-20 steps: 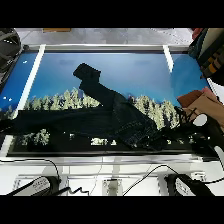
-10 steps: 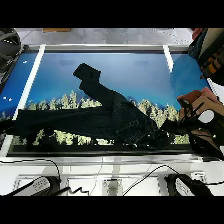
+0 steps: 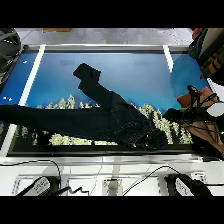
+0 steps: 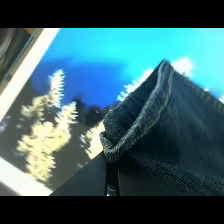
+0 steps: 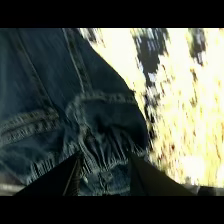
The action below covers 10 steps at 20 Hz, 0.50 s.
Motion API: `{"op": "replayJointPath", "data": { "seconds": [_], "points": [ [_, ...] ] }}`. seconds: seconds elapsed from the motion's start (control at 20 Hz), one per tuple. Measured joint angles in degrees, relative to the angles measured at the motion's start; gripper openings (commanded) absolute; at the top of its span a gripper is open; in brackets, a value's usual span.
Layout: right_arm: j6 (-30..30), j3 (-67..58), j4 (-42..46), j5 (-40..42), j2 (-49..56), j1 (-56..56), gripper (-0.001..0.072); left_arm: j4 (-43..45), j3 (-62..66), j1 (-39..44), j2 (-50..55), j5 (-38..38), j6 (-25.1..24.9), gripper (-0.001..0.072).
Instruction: Fold the clothes and pants, and hang the long-sleeved shirts on hangers.
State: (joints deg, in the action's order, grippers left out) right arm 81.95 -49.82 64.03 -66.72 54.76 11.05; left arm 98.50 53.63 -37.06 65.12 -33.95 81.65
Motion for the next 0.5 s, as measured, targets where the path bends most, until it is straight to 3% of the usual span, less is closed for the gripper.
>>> {"op": "replayJointPath", "data": {
  "seconds": [0.15,0.2,0.25,0.45,0.5],
  "points": [
    [0.0,-0.11,-0.5,0.02,-1.38,0.0,0.0316,0.63,-3.39,-2.29,1.84,-2.6,0.0,0.0055],
    [0.0,0.04,-0.55,-0.76,-1.81,0.0,0.0316,0.85,-4.22,-3.28,2.8,-2.97,0.0,0.0327],
    [-0.04,0.44,-0.68,-2.36,-2.21,0.0,0.0316,1.09,-4.85,-4.24,3.78,-3.34,0.0,0.072],
    [-1.33,5.86,-2.89,-8.41,-3.69,-1.07,0.0338,1.4,-5.92,-6.05,5.84,-3.61,0.0,0.0708],
    [-1.92,8.17,-4.83,-9.33,-3.98,-1.86,0.0431,1.44,-5.99,-6.14,6.03,-3.63,0.02,0.0708]
  ]
}}
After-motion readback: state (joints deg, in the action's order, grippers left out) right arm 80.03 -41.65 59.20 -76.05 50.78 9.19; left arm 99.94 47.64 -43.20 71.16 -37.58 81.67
